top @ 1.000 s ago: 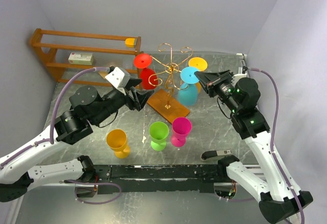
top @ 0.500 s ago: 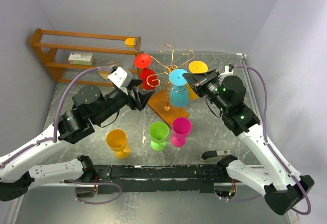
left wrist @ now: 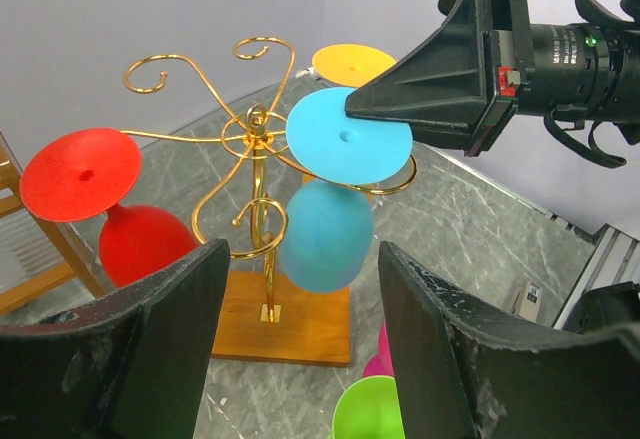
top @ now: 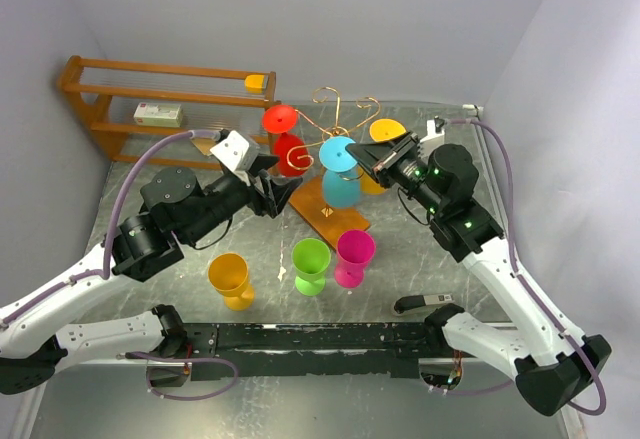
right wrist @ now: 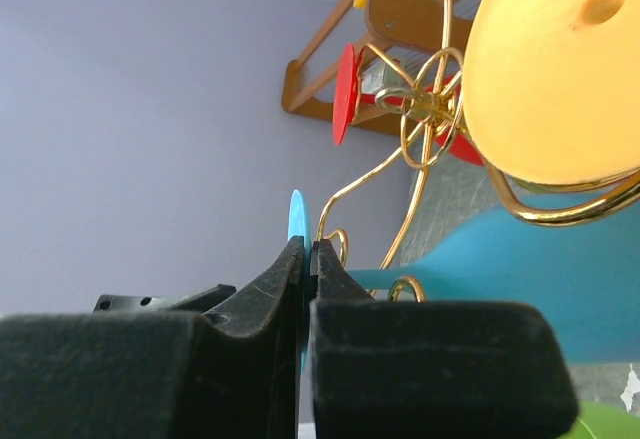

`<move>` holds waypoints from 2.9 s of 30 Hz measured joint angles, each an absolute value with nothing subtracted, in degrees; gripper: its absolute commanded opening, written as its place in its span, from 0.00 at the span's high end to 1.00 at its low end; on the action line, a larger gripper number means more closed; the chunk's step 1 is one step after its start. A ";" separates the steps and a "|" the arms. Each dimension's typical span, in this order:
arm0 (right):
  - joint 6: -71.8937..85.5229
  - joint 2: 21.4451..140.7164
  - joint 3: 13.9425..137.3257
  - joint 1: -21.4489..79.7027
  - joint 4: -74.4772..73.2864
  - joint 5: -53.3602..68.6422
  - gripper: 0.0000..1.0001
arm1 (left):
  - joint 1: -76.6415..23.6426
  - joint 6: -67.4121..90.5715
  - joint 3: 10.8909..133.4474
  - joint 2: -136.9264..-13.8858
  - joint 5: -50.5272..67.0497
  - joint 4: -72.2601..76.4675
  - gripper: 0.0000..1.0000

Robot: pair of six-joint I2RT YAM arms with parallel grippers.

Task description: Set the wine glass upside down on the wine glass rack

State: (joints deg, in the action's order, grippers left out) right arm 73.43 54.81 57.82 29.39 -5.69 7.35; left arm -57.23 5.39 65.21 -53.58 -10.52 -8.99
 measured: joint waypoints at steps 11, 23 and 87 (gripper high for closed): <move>72.77 51.44 57.84 29.39 -8.62 8.38 1.00 | -57.23 5.39 66.67 -53.58 -11.00 -9.72 0.28; 71.61 48.71 57.84 29.39 -15.51 5.06 1.00 | -57.23 5.39 66.70 -53.58 -10.98 -9.80 0.28; 46.15 43.29 57.71 29.39 -53.91 -2.42 0.43 | -57.23 21.85 56.27 -43.92 -6.66 -20.56 0.21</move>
